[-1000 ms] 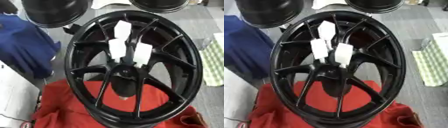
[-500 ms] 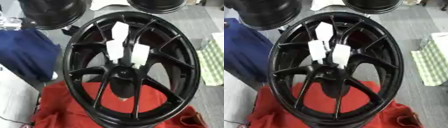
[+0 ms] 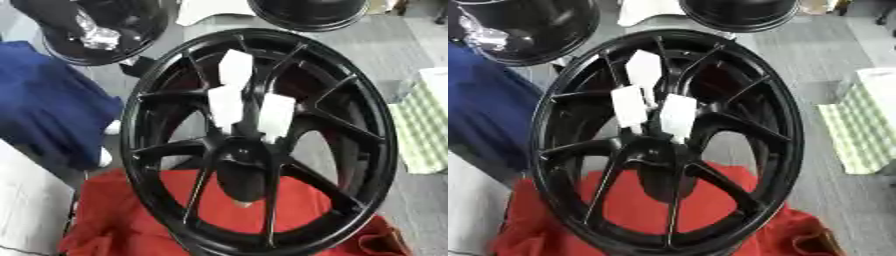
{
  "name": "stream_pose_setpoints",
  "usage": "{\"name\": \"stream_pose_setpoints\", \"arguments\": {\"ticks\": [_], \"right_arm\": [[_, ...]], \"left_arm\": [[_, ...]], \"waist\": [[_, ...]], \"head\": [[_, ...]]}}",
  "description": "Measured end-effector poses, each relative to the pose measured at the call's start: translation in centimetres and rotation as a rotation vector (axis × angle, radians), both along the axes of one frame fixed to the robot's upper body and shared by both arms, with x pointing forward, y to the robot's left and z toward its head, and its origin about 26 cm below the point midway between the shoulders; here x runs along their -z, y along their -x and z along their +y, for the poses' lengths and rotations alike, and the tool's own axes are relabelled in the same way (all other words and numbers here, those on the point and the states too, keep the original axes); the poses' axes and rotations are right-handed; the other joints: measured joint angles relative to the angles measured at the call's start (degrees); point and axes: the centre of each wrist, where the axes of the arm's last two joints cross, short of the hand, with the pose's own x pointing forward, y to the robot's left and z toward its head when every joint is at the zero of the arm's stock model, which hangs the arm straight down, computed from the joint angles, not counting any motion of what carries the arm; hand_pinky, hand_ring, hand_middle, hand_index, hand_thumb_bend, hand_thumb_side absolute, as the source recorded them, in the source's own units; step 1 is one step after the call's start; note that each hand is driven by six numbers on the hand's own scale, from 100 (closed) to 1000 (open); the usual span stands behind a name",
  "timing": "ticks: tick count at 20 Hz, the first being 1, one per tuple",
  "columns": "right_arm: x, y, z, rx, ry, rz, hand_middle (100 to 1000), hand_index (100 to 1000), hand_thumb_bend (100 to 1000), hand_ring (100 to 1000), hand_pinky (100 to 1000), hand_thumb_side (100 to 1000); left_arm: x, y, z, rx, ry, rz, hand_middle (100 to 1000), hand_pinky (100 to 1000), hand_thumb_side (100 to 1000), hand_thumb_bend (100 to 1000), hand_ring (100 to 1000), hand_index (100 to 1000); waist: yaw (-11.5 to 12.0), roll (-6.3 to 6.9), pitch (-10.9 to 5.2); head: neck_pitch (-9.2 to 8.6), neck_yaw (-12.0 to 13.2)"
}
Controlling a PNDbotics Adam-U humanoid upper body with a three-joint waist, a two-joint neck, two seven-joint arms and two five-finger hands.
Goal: Pull the pin out of the wheel hub.
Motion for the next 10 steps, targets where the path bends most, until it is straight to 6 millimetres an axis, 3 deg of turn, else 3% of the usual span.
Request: {"name": "stream_pose_setpoints", "arguments": {"ticks": [10], "right_arm": [[-0.2, -0.2, 0.5, -0.026, -0.012, -0.006, 639, 720, 100, 706, 685, 668]], "left_arm": [[1.2, -2.2, -2.7, 0.032, -0.011, 0.019, 791, 850, 597, 292, 842, 885]], "waist": [[-1.18, 0.03, 0.65]], "head": [[-0.78, 0.12]]}}
